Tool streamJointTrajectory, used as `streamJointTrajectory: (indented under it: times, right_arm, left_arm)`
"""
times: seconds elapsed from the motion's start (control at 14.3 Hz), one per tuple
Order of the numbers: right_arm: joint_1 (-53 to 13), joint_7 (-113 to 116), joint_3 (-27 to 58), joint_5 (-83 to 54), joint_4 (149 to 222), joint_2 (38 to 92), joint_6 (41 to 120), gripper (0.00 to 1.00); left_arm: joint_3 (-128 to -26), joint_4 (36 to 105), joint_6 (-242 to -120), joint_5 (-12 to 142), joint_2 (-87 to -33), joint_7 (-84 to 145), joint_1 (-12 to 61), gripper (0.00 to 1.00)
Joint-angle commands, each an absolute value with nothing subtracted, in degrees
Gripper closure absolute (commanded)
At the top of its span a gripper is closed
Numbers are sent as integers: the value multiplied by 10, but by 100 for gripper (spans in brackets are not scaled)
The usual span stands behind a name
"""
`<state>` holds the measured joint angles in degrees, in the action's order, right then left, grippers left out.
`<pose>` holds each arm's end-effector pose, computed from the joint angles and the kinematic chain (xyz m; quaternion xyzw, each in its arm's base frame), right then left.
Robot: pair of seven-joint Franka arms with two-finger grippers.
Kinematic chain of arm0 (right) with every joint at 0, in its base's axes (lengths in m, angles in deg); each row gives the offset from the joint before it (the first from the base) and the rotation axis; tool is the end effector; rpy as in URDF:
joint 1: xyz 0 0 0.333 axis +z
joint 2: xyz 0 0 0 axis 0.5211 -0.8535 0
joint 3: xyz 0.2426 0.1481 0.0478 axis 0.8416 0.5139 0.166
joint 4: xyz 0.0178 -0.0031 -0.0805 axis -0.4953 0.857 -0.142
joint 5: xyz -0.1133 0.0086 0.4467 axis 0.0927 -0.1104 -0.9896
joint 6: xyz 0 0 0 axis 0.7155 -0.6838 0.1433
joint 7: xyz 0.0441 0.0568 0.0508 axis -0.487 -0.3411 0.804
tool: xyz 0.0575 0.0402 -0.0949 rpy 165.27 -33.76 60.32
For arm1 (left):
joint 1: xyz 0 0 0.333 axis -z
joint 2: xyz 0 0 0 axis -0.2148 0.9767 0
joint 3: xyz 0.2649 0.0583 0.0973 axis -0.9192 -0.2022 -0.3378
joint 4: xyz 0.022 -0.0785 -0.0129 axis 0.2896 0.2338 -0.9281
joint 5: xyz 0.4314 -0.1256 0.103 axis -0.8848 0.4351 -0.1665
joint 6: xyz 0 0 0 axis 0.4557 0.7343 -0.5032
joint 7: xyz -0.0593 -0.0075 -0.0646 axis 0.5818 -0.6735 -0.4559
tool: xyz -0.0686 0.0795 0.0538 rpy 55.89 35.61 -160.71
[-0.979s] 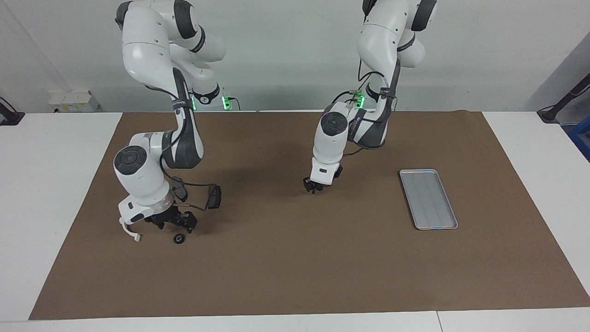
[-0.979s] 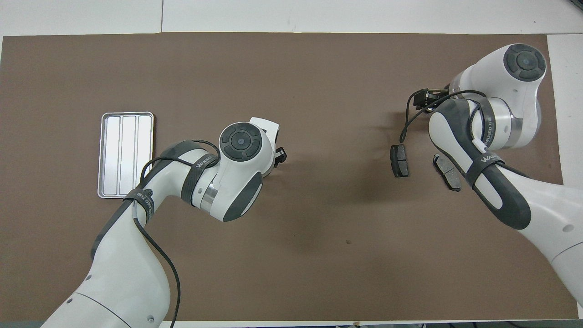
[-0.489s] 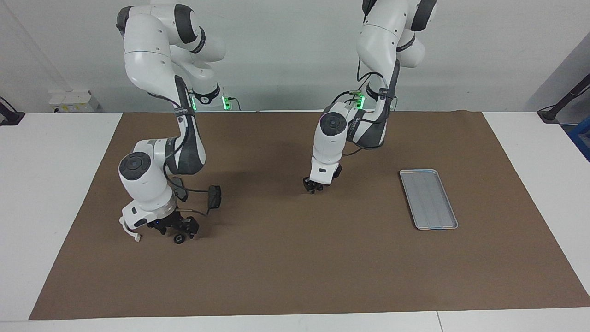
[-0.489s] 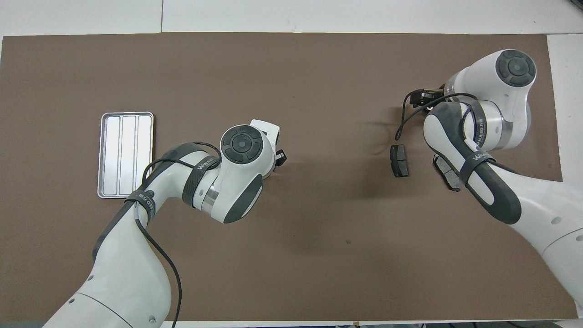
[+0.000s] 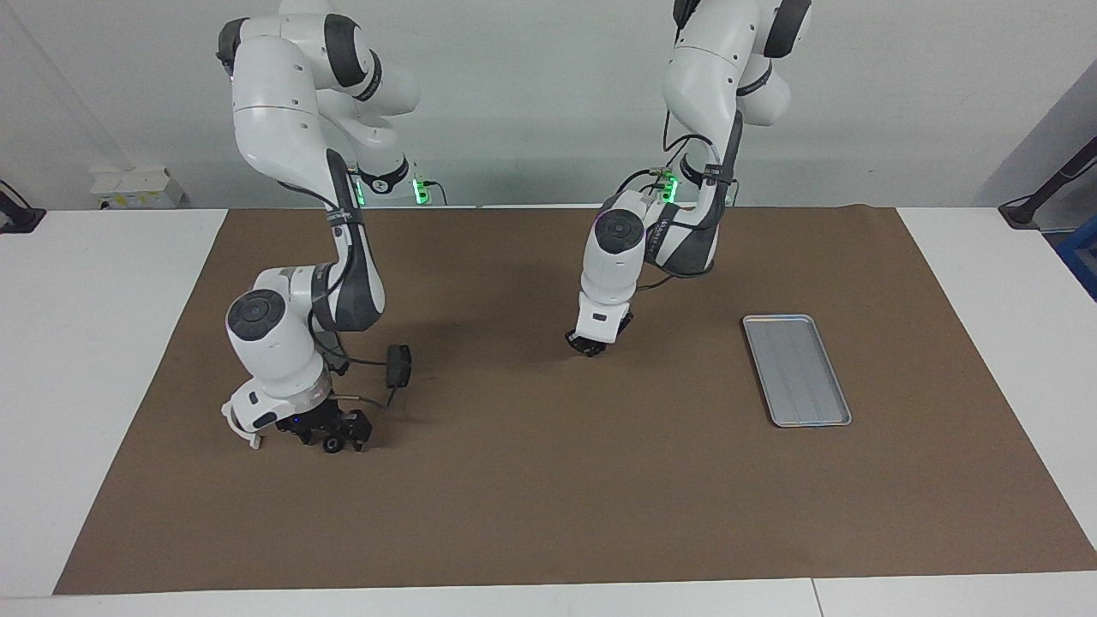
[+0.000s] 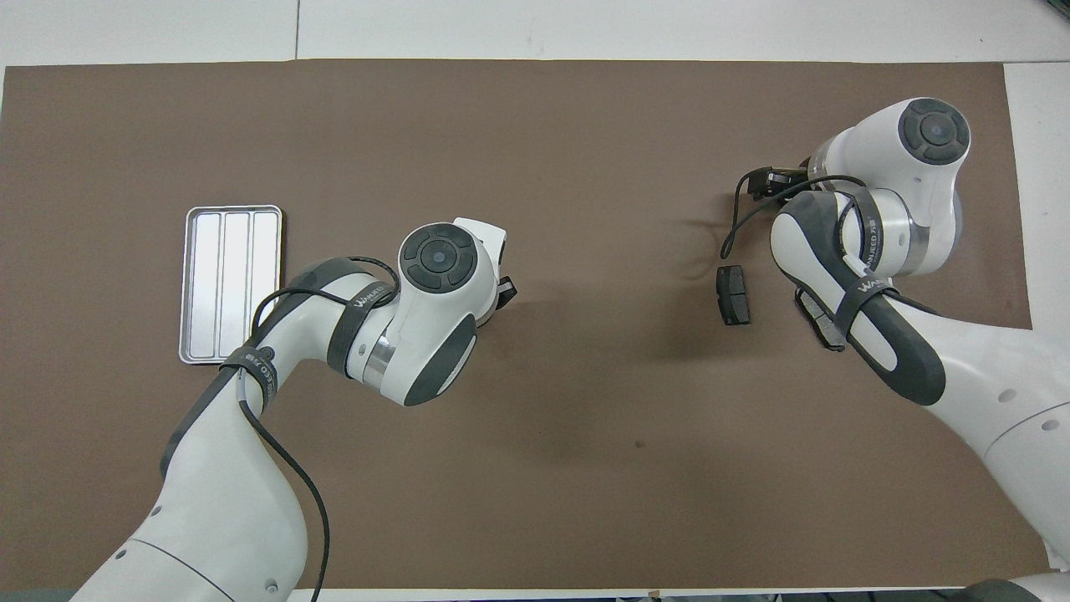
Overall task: Pick bearing gear from pile to tray
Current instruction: 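Carry the gear with the left gripper and lower it into the tray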
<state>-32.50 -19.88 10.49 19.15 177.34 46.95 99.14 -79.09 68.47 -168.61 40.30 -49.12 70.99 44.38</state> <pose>0.7331 0.0114 0.1994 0.9943 -0.0893 0.0590 0.0020 0.5605 -0.3690 0.2347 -0.9788 -0.2034 0.0222 0.0090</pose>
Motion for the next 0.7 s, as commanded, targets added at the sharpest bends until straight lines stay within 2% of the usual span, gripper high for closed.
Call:
streamJointTrajectory:
  times: [0.0,0.21,0.42,0.63]
  right_arm:
    - [-331,-214,112,202,1771,465,1001,28]
    - [-332,-213,112,202,1769,465,1001,44]
    - [-333,-213,112,202,1770,465,1001,63]
    - [-333,-213,112,202,1770,465,1000,88]
  left_arm:
    - [-789,704,-1598,396,-574,598,369,99]
    - [-790,714,-1549,396,-593,425,292,97]
    - [-789,730,-1566,397,-598,283,210,97]
    - [-789,774,-1633,396,-606,225,163,97]
